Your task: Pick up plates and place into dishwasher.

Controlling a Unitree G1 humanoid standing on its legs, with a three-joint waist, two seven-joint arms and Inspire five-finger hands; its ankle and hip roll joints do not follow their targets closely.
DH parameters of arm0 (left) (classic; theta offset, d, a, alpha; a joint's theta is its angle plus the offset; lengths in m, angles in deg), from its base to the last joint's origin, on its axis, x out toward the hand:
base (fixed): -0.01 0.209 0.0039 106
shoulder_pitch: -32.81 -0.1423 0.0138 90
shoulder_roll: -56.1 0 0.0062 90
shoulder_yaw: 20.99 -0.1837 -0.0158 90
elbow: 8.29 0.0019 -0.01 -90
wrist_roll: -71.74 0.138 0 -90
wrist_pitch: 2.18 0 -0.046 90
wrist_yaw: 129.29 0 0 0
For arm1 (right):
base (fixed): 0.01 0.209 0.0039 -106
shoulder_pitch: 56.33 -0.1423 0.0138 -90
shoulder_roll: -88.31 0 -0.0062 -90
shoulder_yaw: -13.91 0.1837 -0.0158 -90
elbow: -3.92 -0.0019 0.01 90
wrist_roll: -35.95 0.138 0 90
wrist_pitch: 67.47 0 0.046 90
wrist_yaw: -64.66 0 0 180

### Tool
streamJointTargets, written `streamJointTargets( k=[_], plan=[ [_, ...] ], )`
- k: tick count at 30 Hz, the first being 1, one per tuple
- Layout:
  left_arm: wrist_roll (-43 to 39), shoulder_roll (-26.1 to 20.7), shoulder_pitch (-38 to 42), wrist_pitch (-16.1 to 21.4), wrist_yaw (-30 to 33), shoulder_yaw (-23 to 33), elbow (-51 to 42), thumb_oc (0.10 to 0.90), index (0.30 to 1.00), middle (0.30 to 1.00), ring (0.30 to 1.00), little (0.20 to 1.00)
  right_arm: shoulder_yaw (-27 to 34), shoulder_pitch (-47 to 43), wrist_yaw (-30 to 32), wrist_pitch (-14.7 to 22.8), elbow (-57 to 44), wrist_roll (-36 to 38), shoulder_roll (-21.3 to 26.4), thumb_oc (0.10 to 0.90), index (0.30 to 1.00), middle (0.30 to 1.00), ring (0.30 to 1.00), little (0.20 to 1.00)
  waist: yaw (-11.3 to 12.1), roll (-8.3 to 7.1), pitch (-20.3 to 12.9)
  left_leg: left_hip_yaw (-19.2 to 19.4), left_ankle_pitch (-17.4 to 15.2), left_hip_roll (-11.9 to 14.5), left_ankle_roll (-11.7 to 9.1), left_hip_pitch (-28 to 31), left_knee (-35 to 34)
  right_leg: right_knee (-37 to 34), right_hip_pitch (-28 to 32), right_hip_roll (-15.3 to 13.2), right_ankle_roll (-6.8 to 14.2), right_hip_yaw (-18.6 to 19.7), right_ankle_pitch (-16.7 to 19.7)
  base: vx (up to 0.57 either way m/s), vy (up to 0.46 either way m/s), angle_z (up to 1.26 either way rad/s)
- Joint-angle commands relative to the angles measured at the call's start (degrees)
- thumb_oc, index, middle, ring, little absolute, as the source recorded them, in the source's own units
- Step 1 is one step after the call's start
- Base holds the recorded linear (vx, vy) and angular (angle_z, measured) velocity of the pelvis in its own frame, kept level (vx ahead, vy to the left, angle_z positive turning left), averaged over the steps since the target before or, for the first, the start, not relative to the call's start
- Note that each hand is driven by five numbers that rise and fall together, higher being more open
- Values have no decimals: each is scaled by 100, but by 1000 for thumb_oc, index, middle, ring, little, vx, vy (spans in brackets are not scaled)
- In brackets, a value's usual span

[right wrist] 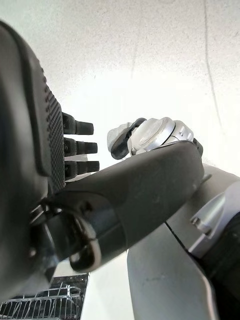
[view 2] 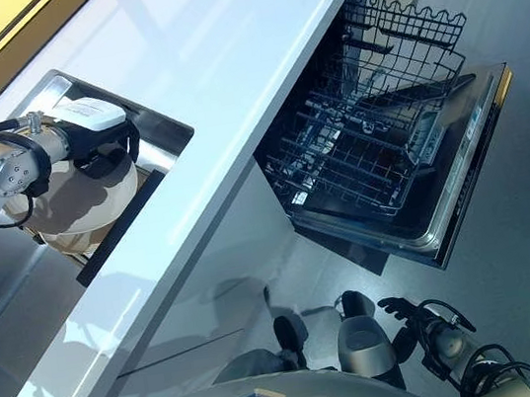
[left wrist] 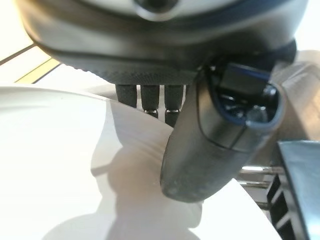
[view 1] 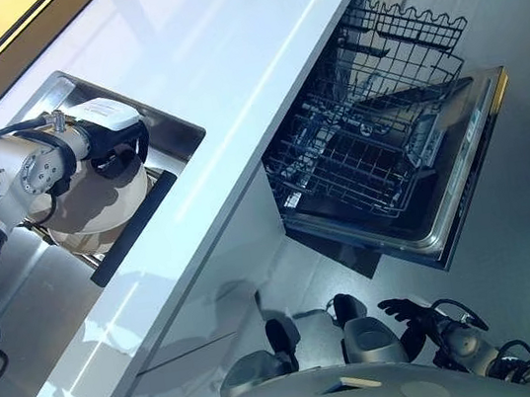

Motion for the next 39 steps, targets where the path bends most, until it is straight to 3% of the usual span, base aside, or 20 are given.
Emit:
streamJointTargets(
  k=[1, 2, 4, 5, 8, 10, 13, 15, 18, 22, 25, 28, 31, 33, 37, 39],
  plan=[
    [-651, -362, 839, -366, 552, 407, -210, 100, 300, 300, 300, 200, 168, 17, -424, 338, -1274, 1376, 368, 800, 900, 900, 900, 900, -45, 127, -363, -200, -635, -584, 413, -190, 438, 656, -368, 144, 428, -167, -341, -26, -36, 6],
    [-679, -380, 789, -414, 565, 486, -254, 100, 300, 300, 300, 200, 185, 36, -682, 254, -1604, 1666, 380, 800, 900, 900, 900, 900, -51, 116, -364, -212, -640, -583, 418, -178, 435, 649, -353, 145, 422, -167, -348, -42, -50, 7],
    [-639, -481, 696, -429, 592, 700, -246, 100, 300, 300, 300, 200, 196, 91, -1816, -180, -2563, 2595, 391, 800, 900, 900, 900, 900, -50, 67, -390, -207, -643, -559, 412, -138, 394, 606, -304, 143, 407, -206, -365, -63, -70, 4],
    [-620, -586, 714, -332, 613, 718, -138, 100, 300, 300, 300, 200, 179, 137, -2555, -430, -2960, 3093, 389, 800, 900, 900, 900, 900, -47, 42, -410, -206, -635, -547, 399, -120, 366, 579, -282, 137, 409, -241, -368, -75, -83, -1],
    [-623, -956, 884, 182, 844, 543, 324, 100, 300, 300, 300, 200, 121, 245, -3981, -1088, -4165, 4677, 604, 800, 900, 900, 900, 900, -10, -46, -486, -199, -622, -529, 357, -79, 315, 497, -202, 120, 425, -341, -362, -82, -96, -2],
    [-702, -1152, 947, 383, 1027, 430, 499, 100, 300, 300, 300, 200, 182, 248, -4337, -1322, -4846, 5652, 697, 800, 900, 900, 900, 900, 22, -80, -540, -192, -618, -512, 335, -46, 282, 456, -151, 121, 436, -377, -366, -70, -80, -4],
    [-771, -1329, 719, 481, 1452, 612, 565, 100, 300, 300, 300, 200, 502, 129, -4056, -1450, -5680, 6777, 646, 800, 900, 900, 900, 900, 90, -99, -639, -184, -604, -482, 310, 4, 223, 398, -62, 124, 437, -431, -389, -51, -56, -1],
    [-756, -1342, 64, 456, 2023, 1315, 513, 100, 300, 300, 300, 200, 966, -39, -3753, -1691, -6112, 7362, 457, 800, 900, 900, 900, 900, 129, -97, -723, -181, -607, -460, 307, 79, 155, 346, 24, 144, 396, -466, -435, -45, -33, 6],
    [-911, -1289, -723, 381, 2623, 2218, 338, 100, 300, 300, 300, 200, 1336, -237, -3576, -1759, -6367, 7464, 296, 800, 900, 900, 900, 900, 180, -91, -794, -188, -601, -441, 303, 146, 94, 291, 110, 165, 340, -498, -473, -49, -17, 5],
    [-896, -971, -1753, 413, 3492, 3479, -17, 100, 300, 300, 300, 200, 1589, -530, -3236, -1310, -6773, 7272, 191, 800, 900, 900, 900, 900, 245, -82, -894, -222, -586, -401, 293, 187, 36, 289, 185, 196, 253, -547, -555, -75, -17, 8],
    [-752, -752, -2022, 440, 3855, 3807, -213, 100, 300, 300, 300, 200, 1658, -707, -2965, -1114, -7062, 7250, 158, 800, 900, 900, 900, 900, 280, -96, -955, -266, -586, -383, 294, 199, 17, 343, 207, 221, 204, -546, -631, -65, -21, 5],
    [-551, -598, -2220, 410, 4343, 4032, -397, 100, 300, 300, 300, 200, 1727, -860, -2457, -504, -7343, 6894, 231, 800, 900, 900, 900, 900, 293, -98, -993, -296, -587, -359, 299, 215, 14, 421, 210, 244, 158, -532, -699, -62, -15, 4],
    [-647, -436, -2340, 375, 4897, 4302, -654, 100, 300, 300, 300, 200, 1883, -1004, -1663, 380, -7615, 6101, 384, 800, 900, 900, 900, 900, 308, -108, -1039, -327, -588, -351, 297, 231, 16, 460, 227, 264, 121, -519, -730, -50, -9, 2],
    [-713, -253, -2408, 423, 5321, 4563, -863, 100, 300, 300, 300, 200, 1960, -1092, -1414, 601, -7771, 5993, 450, 800, 900, 900, 900, 900, 319, -121, -1069, -353, -595, -352, 292, 244, 16, 468, 245, 272, 93, -512, -750, -37, -7, 2],
    [-613, 313, -2411, 549, 6223, 4825, -1171, 100, 300, 300, 300, 200, 1826, -1373, -1535, 292, -8061, 6298, 177, 800, 900, 900, 900, 900, 351, -167, -1137, -411, -604, -356, 269, 252, 14, 445, 287, 282, 48, -506, -772, -18, -13, 5],
    [-573, 621, -2288, 602, 6627, 4802, -1257, 100, 300, 300, 300, 200, 1612, -1562, -1481, -32, -8196, 6415, 34, 800, 900, 900, 900, 900, 368, -193, -1178, -439, -599, -354, 254, 244, 11, 418, 296, 291, 25, -504, -777, -21, -22, 7]
  ],
)
